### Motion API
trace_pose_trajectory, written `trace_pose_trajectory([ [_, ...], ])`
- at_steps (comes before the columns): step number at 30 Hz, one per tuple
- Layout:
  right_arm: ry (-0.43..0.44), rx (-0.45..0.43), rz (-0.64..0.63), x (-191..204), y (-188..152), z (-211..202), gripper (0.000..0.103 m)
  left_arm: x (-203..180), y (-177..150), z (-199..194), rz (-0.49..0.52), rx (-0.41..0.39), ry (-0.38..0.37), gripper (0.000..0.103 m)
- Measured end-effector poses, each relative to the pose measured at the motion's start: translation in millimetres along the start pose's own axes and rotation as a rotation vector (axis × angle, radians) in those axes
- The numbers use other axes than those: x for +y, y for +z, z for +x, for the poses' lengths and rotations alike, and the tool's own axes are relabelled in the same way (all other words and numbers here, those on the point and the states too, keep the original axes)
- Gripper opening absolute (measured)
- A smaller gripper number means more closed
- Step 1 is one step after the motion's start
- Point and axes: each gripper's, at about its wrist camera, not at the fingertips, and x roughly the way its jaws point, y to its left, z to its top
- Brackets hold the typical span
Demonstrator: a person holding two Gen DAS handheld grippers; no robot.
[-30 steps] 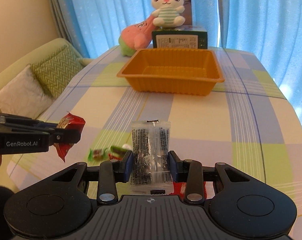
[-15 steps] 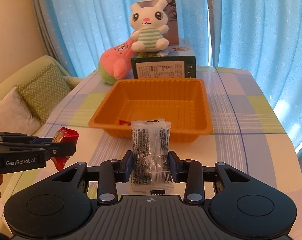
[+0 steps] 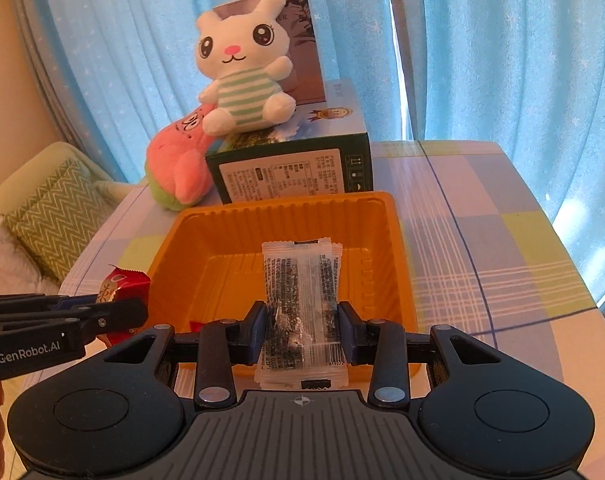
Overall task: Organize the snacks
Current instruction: 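Carry both packets over the orange tray and open both tools to release them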
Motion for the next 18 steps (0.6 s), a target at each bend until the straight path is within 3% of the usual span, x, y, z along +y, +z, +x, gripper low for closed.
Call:
trace_pose_trajectory([
  [14,-0.011,0.013,0.030,-4.8,8.7,20.6,0.038,5.6,8.2,42.7,-0.041,0.003,0.006,0.023],
  [16,-0.013,0.013,0.035,-6.4,7.7,21.2,0.038,7.8,8.1,45.6,-0.061,-0.004,0.005,0.033],
  [18,-0.014,0.010,0.040,-7.9,6.6,20.8,0.038,10.2,7.0,45.0,-0.076,0.001,-0.003,0.033],
])
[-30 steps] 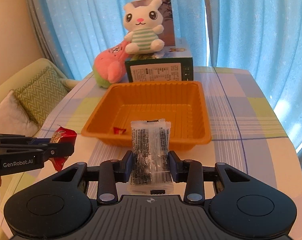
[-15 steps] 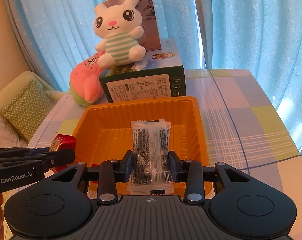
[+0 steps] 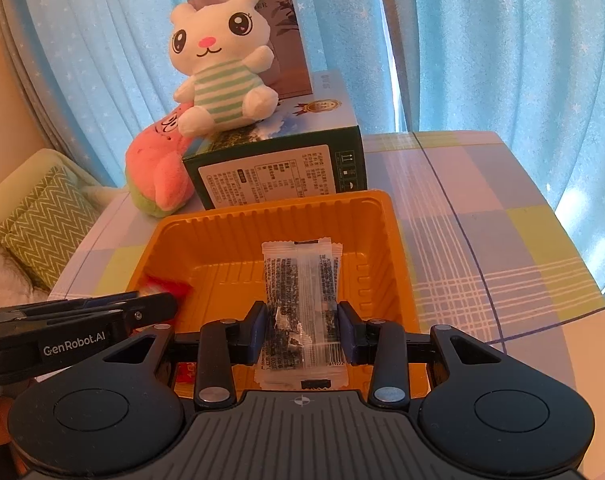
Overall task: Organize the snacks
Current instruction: 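Carry both packets over the orange tray and open both tools to release them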
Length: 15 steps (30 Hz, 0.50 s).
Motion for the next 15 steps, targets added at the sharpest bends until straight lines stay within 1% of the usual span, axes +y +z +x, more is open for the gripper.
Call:
trace_pose_trajectory([
  [8,0.001,0.015,0.008,-3.1,-1.0,7.2,0.038,9.3,-10.5,-14.2,-0.005,0.005,0.004,0.033],
  [15,-0.001,0.009,0.019,-2.8,2.7,12.4,0.038,15.2,-18.8,-25.1,-0.013,0.000,0.005,0.033],
])
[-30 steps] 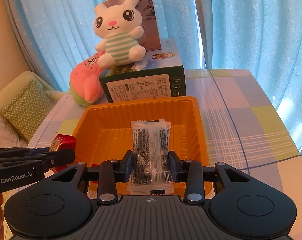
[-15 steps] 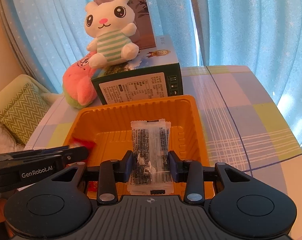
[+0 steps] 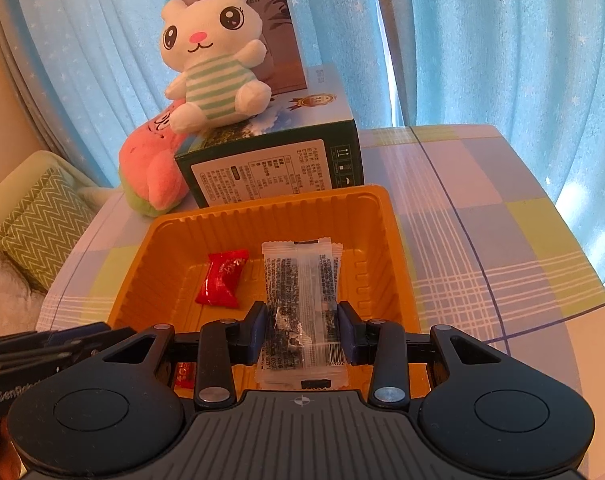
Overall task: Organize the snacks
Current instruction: 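Carry both packets over the orange tray and open both tools to release them, then withdraw both open tools from the tray back toward the snack pile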
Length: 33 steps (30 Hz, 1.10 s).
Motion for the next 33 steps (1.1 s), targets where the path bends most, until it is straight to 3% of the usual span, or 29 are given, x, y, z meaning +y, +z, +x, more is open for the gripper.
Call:
trace_pose_trajectory([
  [4,0.041,-0.028,0.042,-6.5,2.4,0.1,0.040,2.9,-5.8,-7.2,-0.008,0.001,0.000,0.034],
  [5,0.045,-0.029,0.052,-8.4,2.1,-0.4,0.056,3.2,-7.5,-9.5,-0.006,0.003,0.002,0.034],
  [7,0.034,-0.045,0.069,-11.7,0.2,-6.8,0.068,2.8,-12.2,-15.8,-0.001,0.000,0.008,0.034],
  [13,0.033,-0.048,0.054,-13.6,-21.9,-38.7,0.068,0.6,-31.5,-38.0,-0.003,-0.002,0.020,0.036],
  [27,-0.037,-0.021,0.043,6.0,-117.2,-150.7,0.068,-25.6,-107.7,-136.2,0.017,-0.022,0.064,0.045],
  [33,-0.041,-0.042,-0.001,21.4,-150.5,-195.5,0.068,-31.8,-141.3,-177.3,0.015,-0.030,0.057,0.061],
])
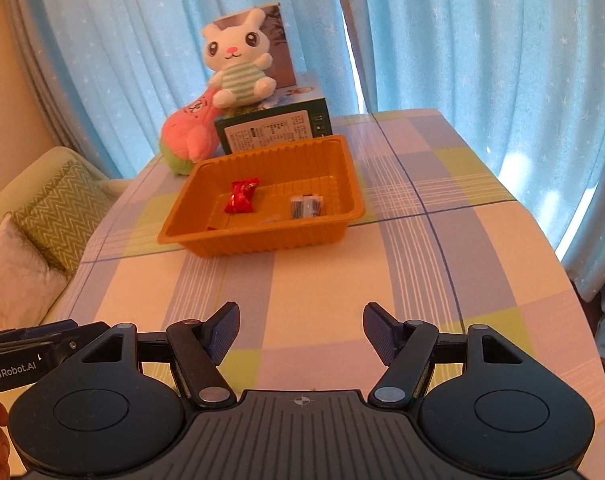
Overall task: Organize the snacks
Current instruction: 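Withdraw both open tools from the tray back toward the snack pile, then grasp the dark red wrapped candy with the left tool while the right tool grasps the red bag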
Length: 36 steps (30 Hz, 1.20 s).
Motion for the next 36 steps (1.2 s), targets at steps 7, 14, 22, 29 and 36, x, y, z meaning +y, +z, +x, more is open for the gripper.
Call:
trace_pose_trajectory([
  [7,-0.008,0.006,-0.023,11.8,-28.2,-31.2,0.068,-3.5,-28.8,-30.3,0.027,0.001,0.011,0.065],
  [14,-0.028,0.017,-0.008,8.7,-62.1,-52.2,0.068,-0.4,-53.3,-47.2,0.021,0.002,0.024,0.069],
  [22,-0.059,0.033,0.024,-4.0,-95.5,-58.8,0.068,5.2,-76.9,-48.3,0.022,0.034,0.033,0.071],
  [29,-0.051,0.067,0.046,-8.5,-110.1,-49.1,0.068,5.9,-84.8,-40.8,0.037,0.050,0.041,0.071],
  [36,-0.038,0.073,0.057,-8.9,-111.7,-37.6,0.068,2.6,-88.6,-24.5,0.064,0.072,0.036,0.068],
])
